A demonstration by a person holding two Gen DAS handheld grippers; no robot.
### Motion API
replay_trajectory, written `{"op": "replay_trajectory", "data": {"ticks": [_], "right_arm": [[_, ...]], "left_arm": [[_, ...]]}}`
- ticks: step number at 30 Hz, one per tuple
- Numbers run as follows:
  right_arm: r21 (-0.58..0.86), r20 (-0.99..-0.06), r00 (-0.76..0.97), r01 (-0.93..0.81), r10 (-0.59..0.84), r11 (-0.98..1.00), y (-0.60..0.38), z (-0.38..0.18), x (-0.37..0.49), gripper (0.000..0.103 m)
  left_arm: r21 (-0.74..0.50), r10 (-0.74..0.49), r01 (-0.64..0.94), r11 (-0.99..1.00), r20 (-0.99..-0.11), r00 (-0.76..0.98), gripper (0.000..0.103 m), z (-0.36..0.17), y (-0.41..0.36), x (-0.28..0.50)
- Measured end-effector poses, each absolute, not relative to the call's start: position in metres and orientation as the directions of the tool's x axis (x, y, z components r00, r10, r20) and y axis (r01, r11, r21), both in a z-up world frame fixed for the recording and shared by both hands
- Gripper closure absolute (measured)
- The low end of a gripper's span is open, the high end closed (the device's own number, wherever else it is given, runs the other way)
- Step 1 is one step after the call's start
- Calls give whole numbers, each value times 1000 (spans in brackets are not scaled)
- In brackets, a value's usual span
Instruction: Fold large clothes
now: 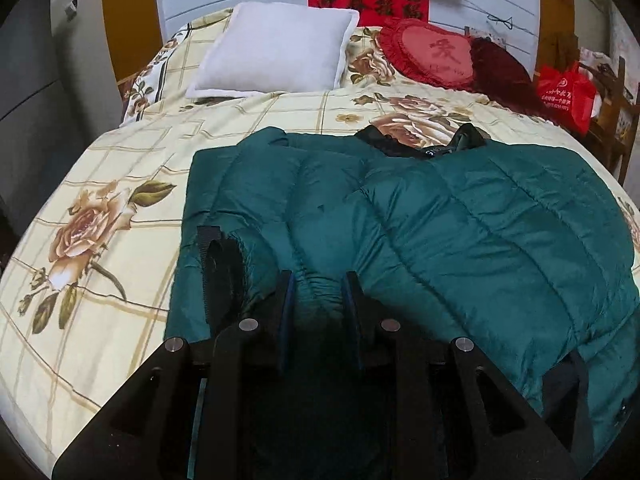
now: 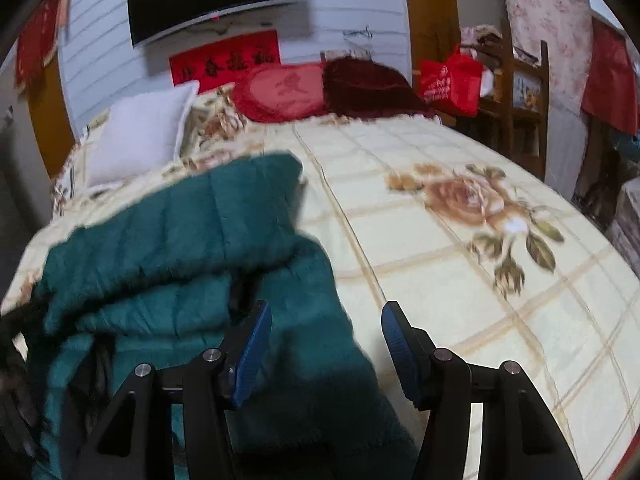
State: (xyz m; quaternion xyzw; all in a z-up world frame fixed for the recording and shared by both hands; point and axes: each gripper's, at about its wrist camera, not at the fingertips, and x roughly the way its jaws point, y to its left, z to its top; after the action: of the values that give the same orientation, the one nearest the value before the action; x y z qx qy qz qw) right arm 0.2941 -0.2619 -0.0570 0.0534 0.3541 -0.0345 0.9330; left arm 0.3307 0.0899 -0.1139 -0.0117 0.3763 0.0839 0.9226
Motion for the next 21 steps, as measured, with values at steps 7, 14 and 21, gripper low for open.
{"op": "replay_trajectory", "data": {"ticks": [7,14,21], "right_arm": [[75,-652,741,-153,164,985,-213,-23,359,47],[83,-765,578,-346,282,935,-170,-68,413,47],[140,-782,536,-346,318,928,-189,-109,419,47]], "left_arm": [[-10,111,-165,986,-698,707,79,-116,95,333],[38,154,-179,983,-701,696,79,-118,89,336],[43,158,-179,983,-701,696,78,-119,89,337]]}}
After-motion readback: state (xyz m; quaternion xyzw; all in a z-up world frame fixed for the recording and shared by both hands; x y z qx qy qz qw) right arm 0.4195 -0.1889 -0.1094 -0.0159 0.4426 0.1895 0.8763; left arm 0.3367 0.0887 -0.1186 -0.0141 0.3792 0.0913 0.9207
